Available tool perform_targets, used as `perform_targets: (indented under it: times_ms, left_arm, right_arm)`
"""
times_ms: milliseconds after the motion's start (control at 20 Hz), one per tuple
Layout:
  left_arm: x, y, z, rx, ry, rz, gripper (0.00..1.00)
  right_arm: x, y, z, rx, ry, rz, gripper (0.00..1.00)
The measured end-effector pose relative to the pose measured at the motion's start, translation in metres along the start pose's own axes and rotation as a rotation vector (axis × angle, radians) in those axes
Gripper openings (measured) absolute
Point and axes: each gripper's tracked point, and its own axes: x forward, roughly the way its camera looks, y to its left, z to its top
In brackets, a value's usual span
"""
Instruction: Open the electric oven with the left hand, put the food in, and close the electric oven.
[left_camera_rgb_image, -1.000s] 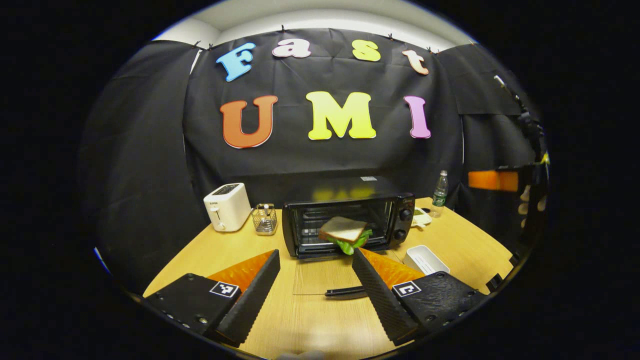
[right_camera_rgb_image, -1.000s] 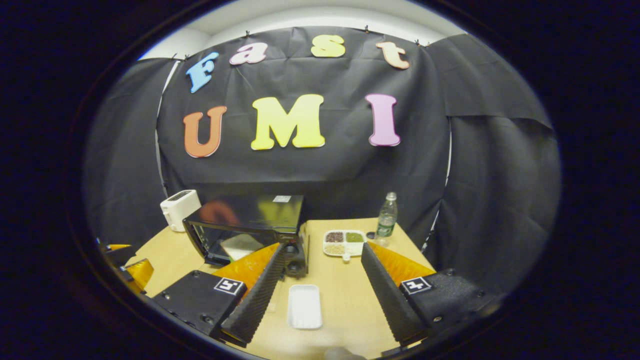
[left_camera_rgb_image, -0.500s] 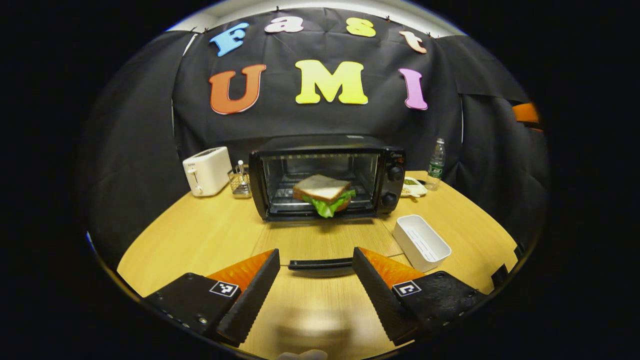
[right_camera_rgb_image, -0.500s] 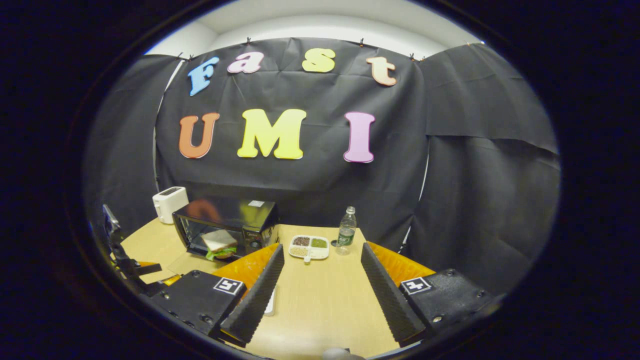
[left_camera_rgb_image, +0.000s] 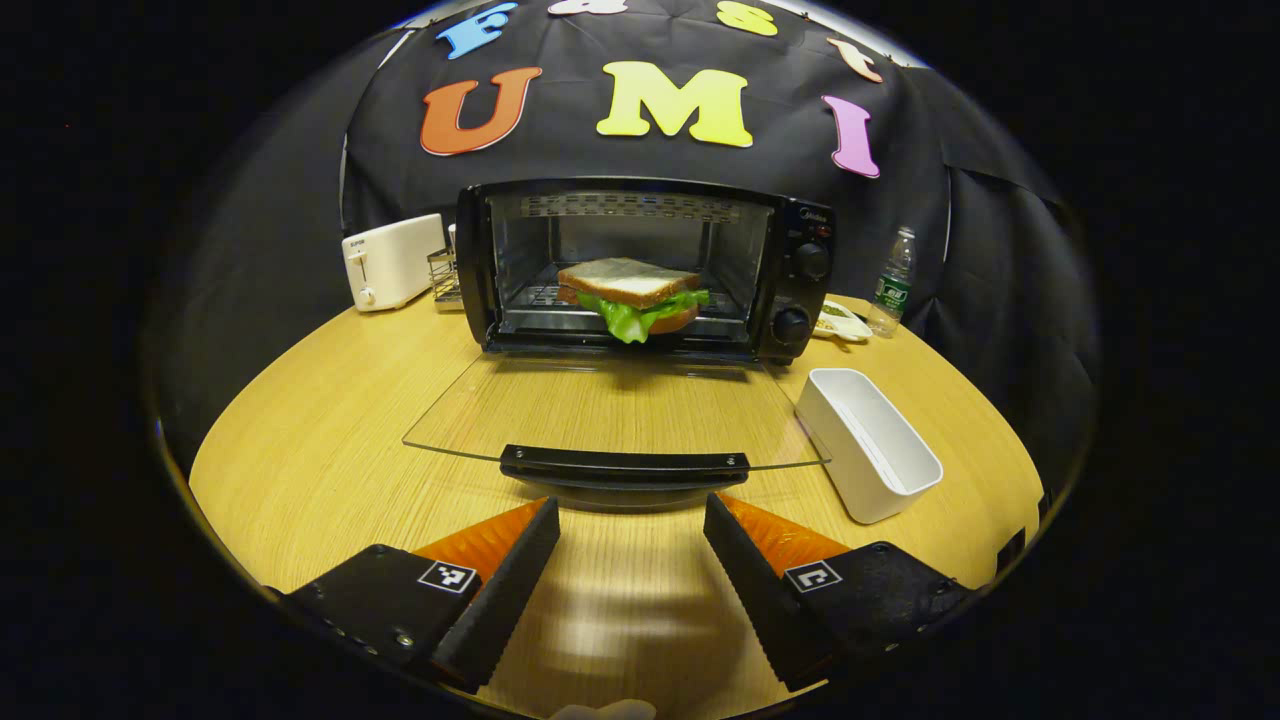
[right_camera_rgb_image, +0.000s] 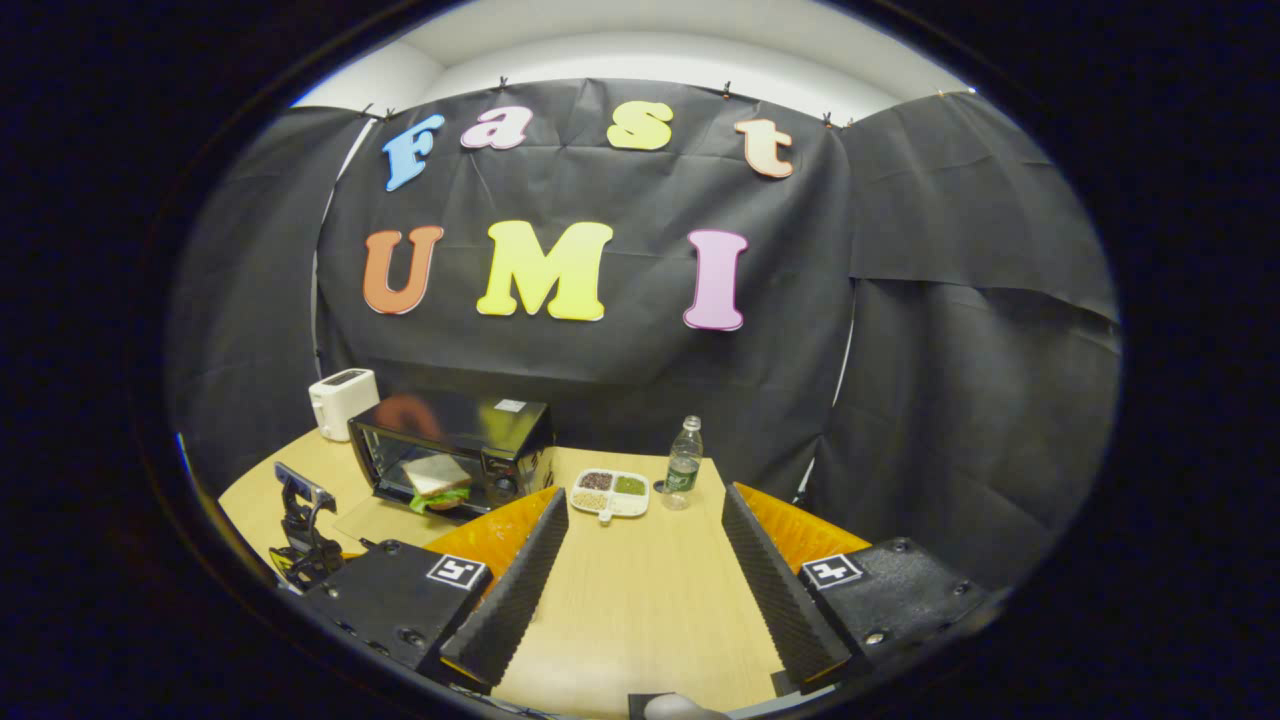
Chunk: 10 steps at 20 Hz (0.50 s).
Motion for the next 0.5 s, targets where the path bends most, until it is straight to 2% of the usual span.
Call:
perform_targets:
  times_ms: [300, 500]
  left_arm:
    - [0.027, 0.014, -0.002, -0.005, 0.017, 0.022, 0.95]
    - [0.021, 0.012, 0.003, 0.010, 0.005, 0.026, 0.94]
  right_arm:
    - [0.011, -0.005, -0.013, 0.014, 0.044, 0.002, 1.00]
    - [0.019, -0.006, -0.018, 0.023, 0.067, 0.007, 0.98]
